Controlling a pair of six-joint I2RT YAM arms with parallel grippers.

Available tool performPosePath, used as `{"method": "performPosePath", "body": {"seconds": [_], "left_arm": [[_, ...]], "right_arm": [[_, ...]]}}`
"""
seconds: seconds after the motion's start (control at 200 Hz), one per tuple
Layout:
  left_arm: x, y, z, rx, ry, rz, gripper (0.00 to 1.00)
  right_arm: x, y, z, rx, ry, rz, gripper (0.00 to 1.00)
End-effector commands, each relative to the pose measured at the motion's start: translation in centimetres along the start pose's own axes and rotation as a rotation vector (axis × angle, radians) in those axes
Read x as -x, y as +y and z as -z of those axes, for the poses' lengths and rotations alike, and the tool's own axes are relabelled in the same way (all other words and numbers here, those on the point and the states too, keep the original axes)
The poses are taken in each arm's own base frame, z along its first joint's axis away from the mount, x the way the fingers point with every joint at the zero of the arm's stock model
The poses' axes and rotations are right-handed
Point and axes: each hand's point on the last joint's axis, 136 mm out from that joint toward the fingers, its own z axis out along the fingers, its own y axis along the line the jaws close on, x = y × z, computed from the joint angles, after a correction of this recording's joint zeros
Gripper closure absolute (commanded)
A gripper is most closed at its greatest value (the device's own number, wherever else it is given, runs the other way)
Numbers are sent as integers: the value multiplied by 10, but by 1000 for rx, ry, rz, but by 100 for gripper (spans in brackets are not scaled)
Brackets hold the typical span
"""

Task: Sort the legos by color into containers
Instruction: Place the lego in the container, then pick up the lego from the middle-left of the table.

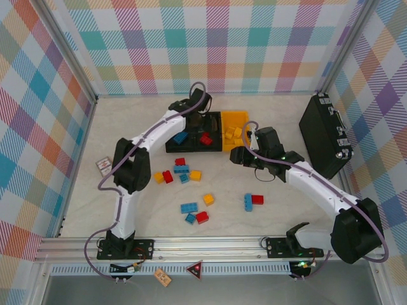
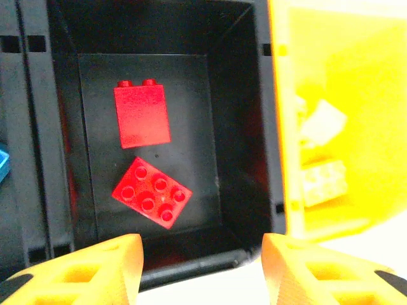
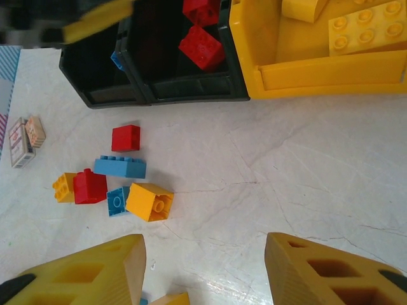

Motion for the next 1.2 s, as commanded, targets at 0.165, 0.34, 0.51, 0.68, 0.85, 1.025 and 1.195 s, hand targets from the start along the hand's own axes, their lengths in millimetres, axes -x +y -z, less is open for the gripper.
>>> {"method": "performPosePath", "body": {"seconds": [0.165, 0.34, 0.51, 0.68, 0.85, 1.025, 1.195], "left_arm": [[-29, -2, 49, -105, -39, -1, 46], [-59, 25, 66, -56, -36, 33, 46], [-83, 58, 77, 27, -31, 91, 44], [-101, 94, 85, 129, -42, 174, 43], [-120, 129, 92, 249, -31, 262, 42], [-139, 154, 93, 306, -36, 349, 41], [-154, 175, 93, 385, -41, 412, 34]], "right_arm": [[-1, 4, 1, 1, 25, 36, 47], [-6, 15, -1, 53, 47, 69, 48], [-12, 28, -10, 90, 77, 115, 48], [-16, 42, -19, 119, 99, 152, 48], [-22, 55, -28, 134, 126, 184, 48], [-30, 64, -35, 147, 147, 200, 47], [-35, 67, -40, 149, 161, 212, 47]]}}
